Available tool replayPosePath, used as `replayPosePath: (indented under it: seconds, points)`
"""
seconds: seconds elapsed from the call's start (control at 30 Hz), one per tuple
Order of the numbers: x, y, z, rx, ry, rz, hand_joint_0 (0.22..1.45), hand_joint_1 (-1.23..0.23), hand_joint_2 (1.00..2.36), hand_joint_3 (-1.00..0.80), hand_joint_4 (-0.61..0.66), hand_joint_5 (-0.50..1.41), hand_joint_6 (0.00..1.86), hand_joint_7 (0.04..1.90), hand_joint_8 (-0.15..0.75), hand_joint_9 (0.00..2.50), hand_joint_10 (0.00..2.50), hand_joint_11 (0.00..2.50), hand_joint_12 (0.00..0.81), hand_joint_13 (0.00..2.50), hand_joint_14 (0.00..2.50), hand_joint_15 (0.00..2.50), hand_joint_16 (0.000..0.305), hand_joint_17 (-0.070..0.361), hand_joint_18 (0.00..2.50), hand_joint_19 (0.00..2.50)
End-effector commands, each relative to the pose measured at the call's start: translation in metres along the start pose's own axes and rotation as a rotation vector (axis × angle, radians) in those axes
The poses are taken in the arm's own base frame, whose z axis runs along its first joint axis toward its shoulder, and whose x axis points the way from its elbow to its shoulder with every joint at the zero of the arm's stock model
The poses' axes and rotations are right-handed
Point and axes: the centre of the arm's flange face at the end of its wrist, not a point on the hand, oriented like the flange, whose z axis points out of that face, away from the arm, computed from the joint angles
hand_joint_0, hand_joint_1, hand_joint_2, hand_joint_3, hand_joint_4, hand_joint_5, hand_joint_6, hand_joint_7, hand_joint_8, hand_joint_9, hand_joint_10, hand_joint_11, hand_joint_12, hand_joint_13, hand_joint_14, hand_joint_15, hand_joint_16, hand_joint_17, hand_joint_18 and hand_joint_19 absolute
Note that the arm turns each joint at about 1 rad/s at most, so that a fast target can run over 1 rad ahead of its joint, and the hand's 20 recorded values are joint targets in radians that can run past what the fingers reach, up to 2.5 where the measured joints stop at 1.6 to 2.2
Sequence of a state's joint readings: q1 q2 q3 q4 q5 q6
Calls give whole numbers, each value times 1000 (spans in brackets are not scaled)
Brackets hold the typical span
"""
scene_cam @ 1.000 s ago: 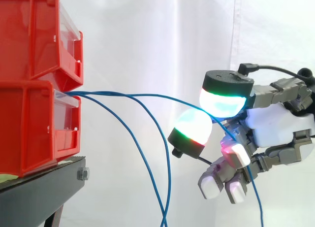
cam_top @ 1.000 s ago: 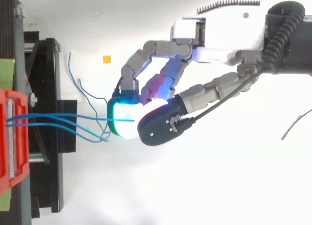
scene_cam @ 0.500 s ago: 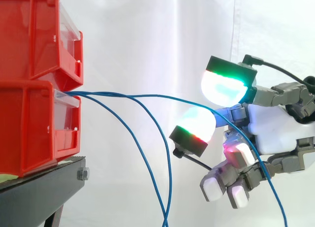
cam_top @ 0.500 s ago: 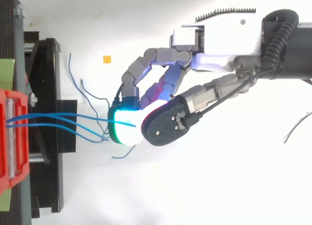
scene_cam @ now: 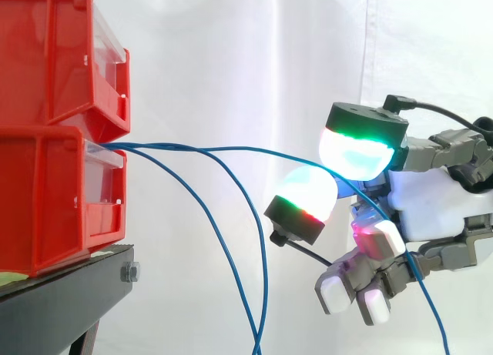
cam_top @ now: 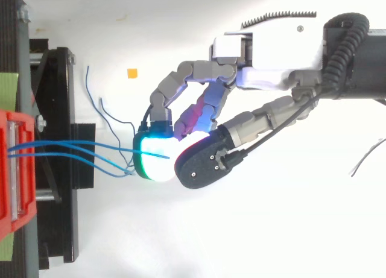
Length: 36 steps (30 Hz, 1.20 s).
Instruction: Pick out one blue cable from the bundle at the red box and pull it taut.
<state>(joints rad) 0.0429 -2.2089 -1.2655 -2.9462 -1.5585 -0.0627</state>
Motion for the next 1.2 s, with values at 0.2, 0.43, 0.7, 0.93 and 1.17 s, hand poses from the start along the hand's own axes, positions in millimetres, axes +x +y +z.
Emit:
replayPosePath:
  seconds: [0.2, 0.43, 0.7, 0.93, 1.17]
  points:
    - [0, 0, 0, -3, 1, 0, 564, -591, 1014, -335, -53, -55, 840, 836, 276, 1244, 19, 498, 327, 834, 15, 389, 46, 103, 771, 610]
    - [1, 0, 0, -3, 3, -2, 494, -468, 1000, -500, -15, -54, 824, 836, 289, 1247, 20, 476, 351, 848, 14, 377, 51, 115, 799, 587]
    - [1, 0, 0, -3, 3, -2, 387, -544, 1000, -500, -2, -32, 824, 797, 317, 1308, 16, 449, 385, 900, 13, 354, 59, 133, 903, 538]
    - [2, 0, 0, -3, 11, -2, 457, -580, 1000, -500, -99, -19, 816, 835, 276, 1350, 17, 465, 340, 897, 13, 355, 50, 113, 854, 553]
    - [3, 0, 0, -4, 21, -2, 573, -657, 1003, -462, -173, -12, 818, 879, 236, 1373, 20, 496, 302, 892, 16, 367, 41, 93, 809, 588]
